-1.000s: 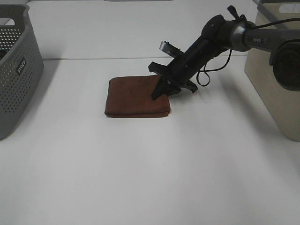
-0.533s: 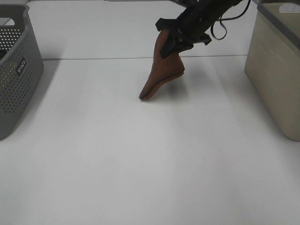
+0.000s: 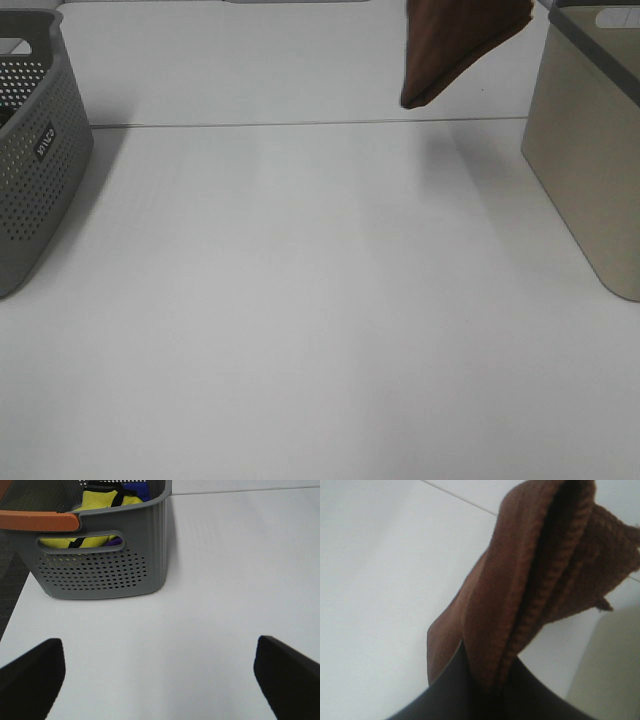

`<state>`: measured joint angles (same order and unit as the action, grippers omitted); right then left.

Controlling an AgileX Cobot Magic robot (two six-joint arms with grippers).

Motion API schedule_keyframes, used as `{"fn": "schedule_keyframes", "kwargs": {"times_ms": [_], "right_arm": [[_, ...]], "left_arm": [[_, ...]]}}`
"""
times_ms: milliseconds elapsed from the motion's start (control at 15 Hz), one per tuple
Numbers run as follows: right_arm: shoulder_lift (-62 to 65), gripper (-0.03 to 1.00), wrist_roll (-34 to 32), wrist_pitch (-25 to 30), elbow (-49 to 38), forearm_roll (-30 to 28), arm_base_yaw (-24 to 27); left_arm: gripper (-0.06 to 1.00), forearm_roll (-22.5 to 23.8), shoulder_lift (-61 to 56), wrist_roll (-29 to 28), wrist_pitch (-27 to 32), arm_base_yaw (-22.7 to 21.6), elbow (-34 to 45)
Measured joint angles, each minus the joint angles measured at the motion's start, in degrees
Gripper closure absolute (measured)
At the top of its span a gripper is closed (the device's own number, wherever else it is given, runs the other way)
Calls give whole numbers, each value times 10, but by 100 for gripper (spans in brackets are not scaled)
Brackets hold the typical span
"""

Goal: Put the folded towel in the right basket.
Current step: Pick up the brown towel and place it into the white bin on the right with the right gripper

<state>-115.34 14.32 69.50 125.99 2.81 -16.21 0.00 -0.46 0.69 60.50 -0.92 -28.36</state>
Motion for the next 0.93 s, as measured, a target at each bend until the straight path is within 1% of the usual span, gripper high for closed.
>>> {"fn": "schedule_keyframes", "kwargs": {"times_ms": [133, 333, 600, 667, 733, 800, 933], "right_arm": [[33, 89, -21, 5, 0, -13, 27], [69, 89, -42, 5, 0, -9, 108], [89, 89, -45, 5, -1, 22, 225], [89, 89, -45, 5, -10, 36, 246], [89, 89, -44, 5, -37, 61, 271], [89, 89, -43, 5, -60, 70, 280], [89, 89, -41, 4, -111, 65, 281]], "left_arm": [[-3, 0, 0, 0, 0, 0, 0], [-3, 0, 0, 0, 0, 0, 0], [-3, 0, 0, 0, 0, 0, 0], [-3, 0, 0, 0, 0, 0, 0], [-3, 0, 0, 0, 0, 0, 0], [-3, 0, 0, 0, 0, 0, 0], [-3, 0, 0, 0, 0, 0, 0]]}}
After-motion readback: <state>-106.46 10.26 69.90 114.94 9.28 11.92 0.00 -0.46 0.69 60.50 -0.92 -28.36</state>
